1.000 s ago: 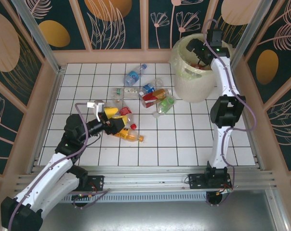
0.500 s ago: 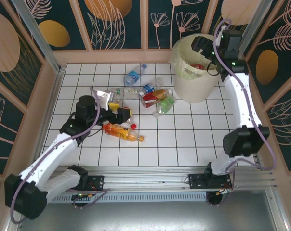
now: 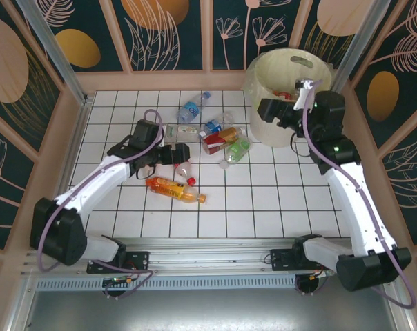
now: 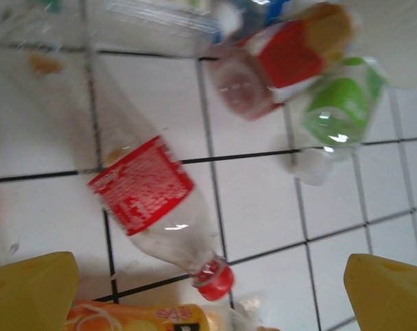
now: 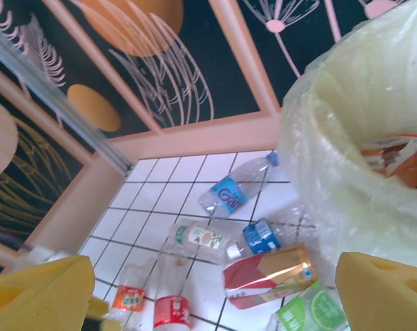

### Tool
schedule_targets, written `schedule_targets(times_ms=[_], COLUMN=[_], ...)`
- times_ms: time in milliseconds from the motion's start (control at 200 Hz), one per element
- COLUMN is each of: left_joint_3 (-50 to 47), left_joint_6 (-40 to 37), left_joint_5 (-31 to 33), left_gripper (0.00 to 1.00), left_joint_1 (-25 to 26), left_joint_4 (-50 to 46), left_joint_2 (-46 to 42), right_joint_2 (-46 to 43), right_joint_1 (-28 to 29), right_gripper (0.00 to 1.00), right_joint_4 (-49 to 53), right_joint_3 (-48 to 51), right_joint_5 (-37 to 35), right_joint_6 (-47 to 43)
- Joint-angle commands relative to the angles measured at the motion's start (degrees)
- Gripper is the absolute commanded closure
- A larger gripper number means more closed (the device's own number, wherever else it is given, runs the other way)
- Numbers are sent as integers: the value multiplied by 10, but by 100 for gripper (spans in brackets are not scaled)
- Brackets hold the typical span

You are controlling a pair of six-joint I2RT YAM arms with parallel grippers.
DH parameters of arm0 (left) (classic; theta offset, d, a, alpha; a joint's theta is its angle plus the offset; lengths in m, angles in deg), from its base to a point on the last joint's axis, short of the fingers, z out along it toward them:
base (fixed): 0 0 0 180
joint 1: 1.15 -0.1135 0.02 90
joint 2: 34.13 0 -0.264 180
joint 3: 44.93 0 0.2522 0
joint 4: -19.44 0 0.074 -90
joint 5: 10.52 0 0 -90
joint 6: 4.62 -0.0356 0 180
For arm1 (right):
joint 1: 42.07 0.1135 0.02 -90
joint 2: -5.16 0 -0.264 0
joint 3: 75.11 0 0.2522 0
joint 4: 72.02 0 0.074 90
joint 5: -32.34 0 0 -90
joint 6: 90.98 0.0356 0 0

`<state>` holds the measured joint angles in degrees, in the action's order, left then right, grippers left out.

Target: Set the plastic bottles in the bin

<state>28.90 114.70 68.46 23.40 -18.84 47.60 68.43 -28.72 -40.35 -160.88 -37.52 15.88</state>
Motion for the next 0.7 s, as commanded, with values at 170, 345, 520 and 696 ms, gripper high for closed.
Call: schedule_targets(times_ms=[170,345,520,696], left_joint_3=[56,113,143,132], left_joint_6=[115,128,132,132], left_joint_5=[157,164,173,171], left_gripper=[4,5,6,10], left_joint_1=[1,0,-16,-36], left_joint_4=[34,39,34,53], left_joint_2=[114,211,267,286], right_joint_2=[-39,-50,-62,-73], right_joint_1=[54,85,100,102], right_gripper=[9,9,9,9], right_joint_4=[-57,-58,-50,-46], right_joint_3=[85,122,142,155], right_joint_5=[41,27,13,4], right_joint_6=[8,10,11,13])
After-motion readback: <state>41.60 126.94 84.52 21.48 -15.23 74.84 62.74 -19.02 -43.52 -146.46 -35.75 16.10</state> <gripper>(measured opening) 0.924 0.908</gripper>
